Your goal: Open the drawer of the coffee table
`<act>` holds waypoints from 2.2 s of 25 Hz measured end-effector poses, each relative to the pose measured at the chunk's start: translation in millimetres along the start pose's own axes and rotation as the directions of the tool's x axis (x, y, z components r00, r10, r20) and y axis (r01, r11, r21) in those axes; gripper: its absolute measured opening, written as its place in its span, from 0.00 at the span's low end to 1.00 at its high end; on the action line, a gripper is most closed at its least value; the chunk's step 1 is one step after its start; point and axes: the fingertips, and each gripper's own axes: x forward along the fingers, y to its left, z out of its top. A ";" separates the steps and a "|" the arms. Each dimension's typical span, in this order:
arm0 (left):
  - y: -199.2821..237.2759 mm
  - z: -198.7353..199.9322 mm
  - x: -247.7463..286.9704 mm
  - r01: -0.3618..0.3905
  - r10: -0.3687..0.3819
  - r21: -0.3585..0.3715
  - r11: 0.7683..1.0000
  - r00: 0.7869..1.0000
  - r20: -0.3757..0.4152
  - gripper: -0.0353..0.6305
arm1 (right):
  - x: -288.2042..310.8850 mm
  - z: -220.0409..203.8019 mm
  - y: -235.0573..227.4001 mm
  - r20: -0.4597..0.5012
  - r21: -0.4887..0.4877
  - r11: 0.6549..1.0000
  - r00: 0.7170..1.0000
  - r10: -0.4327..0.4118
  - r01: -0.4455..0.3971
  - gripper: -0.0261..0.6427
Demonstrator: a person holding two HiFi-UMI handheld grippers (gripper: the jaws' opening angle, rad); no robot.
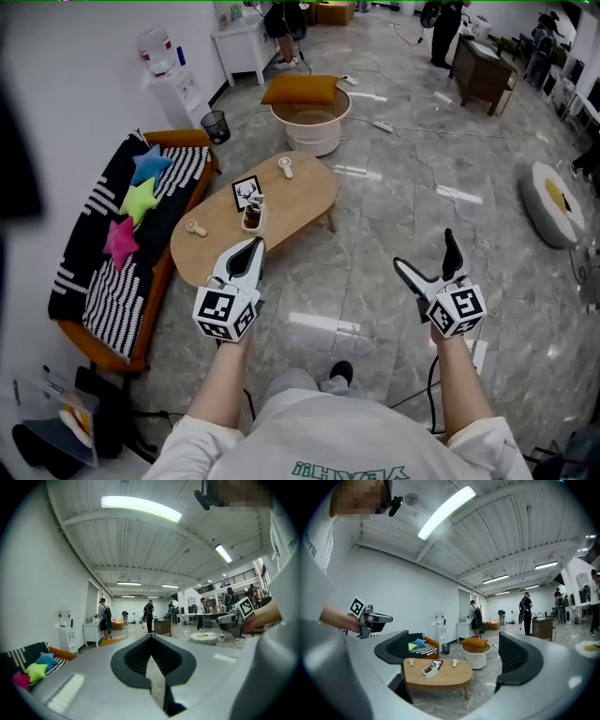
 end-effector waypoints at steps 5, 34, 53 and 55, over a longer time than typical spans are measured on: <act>0.9 -4.0 45.2 0.007 -0.007 -0.002 1.000 1.000 -0.024 0.05 | 20.2 -5.8 -35.9 -0.019 0.015 1.000 1.000 -0.003 0.003 0.92; 159.7 -14.9 228.8 -0.285 0.285 -0.036 0.958 0.958 -0.023 0.05 | 372.1 -28.9 -110.1 -0.089 0.040 0.923 0.919 0.384 -0.382 0.92; 144.7 -39.4 243.5 -0.588 0.579 -0.056 0.807 0.807 -0.119 0.05 | 476.9 -84.2 -105.6 -0.161 0.132 0.714 0.696 0.700 -0.687 0.91; 147.0 -49.0 242.9 -0.589 0.579 -0.060 0.806 0.806 -0.126 0.05 | 475.6 -103.7 -101.4 -0.181 0.161 0.712 0.689 0.702 -0.683 0.91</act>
